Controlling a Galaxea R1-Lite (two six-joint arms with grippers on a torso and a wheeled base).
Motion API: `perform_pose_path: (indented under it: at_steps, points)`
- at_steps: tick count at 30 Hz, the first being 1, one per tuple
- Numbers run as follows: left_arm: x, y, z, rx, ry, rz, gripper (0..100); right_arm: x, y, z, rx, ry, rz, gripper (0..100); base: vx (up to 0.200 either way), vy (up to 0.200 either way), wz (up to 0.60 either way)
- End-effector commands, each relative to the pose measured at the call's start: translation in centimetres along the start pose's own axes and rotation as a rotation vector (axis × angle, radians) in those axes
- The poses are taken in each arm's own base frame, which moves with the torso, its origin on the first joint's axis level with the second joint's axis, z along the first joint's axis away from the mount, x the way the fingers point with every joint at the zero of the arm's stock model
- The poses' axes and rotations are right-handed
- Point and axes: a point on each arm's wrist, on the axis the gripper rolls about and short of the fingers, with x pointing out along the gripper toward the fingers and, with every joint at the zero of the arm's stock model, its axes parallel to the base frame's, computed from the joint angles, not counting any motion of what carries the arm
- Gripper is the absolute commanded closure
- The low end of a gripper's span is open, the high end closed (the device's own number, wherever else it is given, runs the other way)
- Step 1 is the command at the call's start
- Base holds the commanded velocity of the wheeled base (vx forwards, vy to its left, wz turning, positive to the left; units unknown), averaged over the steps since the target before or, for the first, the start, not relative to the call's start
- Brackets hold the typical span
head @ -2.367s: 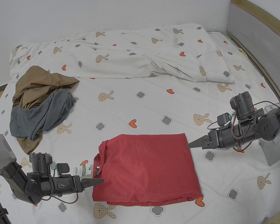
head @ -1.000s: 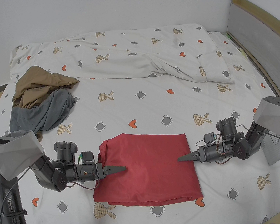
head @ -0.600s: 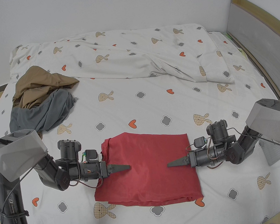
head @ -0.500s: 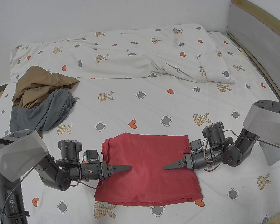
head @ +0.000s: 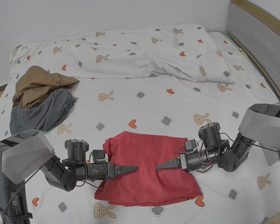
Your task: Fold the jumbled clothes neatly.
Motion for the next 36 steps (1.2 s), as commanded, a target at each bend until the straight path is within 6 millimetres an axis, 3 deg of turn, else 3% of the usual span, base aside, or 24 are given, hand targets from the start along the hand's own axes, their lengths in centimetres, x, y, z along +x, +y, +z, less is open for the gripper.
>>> perform_pose_path:
  at_steps: [1, 4, 14, 36]
  points:
    - [0.2, -0.2, 0.1, 0.006, 0.001, -0.006, 0, 0.0, 0.2, -0.3, 0.017, 0.002, 0.043, 0, 0.0, 0.0, 0.0]
    - [0.5, -0.3, 0.1, 0.01, 0.004, -0.01, 0, -0.1, 0.4, -0.4, 0.027, 0.013, 0.116, 0, 0.0, 0.0, 0.0]
    - [0.8, -0.6, 0.5, 0.003, 0.0, -0.021, 0, 0.7, -1.4, -0.7, 0.045, 0.008, 0.112, 0, 0.0, 0.0, 0.0]
    - [2.6, -1.3, 0.2, 0.002, 0.032, -0.052, 0, 2.6, -1.1, -0.8, 0.024, 0.034, 0.131, 0, 0.0, 0.0, 0.0]
